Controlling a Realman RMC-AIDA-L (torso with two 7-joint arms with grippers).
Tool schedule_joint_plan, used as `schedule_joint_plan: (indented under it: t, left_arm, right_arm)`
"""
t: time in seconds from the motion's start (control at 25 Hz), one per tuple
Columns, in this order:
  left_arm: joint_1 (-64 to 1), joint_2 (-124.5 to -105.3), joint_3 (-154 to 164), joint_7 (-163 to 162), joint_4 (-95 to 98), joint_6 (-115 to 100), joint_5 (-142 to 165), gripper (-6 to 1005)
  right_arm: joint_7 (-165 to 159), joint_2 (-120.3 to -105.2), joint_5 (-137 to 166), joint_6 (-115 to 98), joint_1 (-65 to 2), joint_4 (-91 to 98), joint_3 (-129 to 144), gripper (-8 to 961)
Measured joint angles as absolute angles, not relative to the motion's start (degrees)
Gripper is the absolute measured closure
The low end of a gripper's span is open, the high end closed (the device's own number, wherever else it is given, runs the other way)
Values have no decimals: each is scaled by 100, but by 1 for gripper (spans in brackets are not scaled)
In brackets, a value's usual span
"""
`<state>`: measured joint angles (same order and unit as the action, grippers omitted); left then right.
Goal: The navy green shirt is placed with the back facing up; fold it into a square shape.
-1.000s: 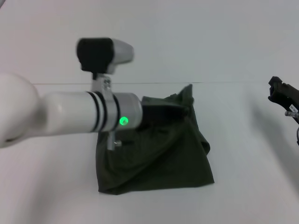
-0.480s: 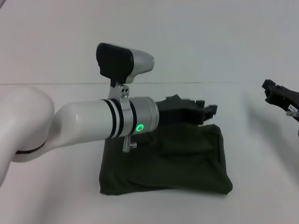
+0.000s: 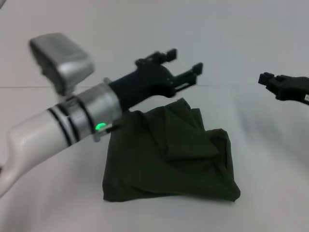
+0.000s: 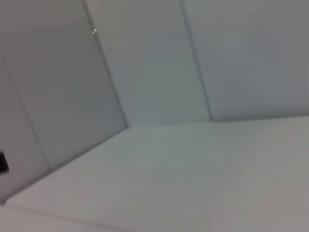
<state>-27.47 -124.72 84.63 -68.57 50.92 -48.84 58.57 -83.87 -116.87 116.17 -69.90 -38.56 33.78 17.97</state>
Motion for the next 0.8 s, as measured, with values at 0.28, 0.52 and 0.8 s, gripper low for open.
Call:
schedule_joint_plan:
  t: [0.28,0.52,0.8]
  left_arm:
    - [-2674,-12188,6293,-5978,3513,-7892,6498,131]
    - [-2230,-12250,5160,-6138,3682,-8717,8548,54]
    - [-2118,-12333,5070,-6389,3826,-8476,9384,61]
  right_arm:
    - [-11362,-11538,12648,-7457,-3623,6192,4815,764]
    - [-11603,-11848,14038,-8236,-4030,7310,6202,528]
    - [-11943,-12038,14417,-7076,-3984,6997,8500,308]
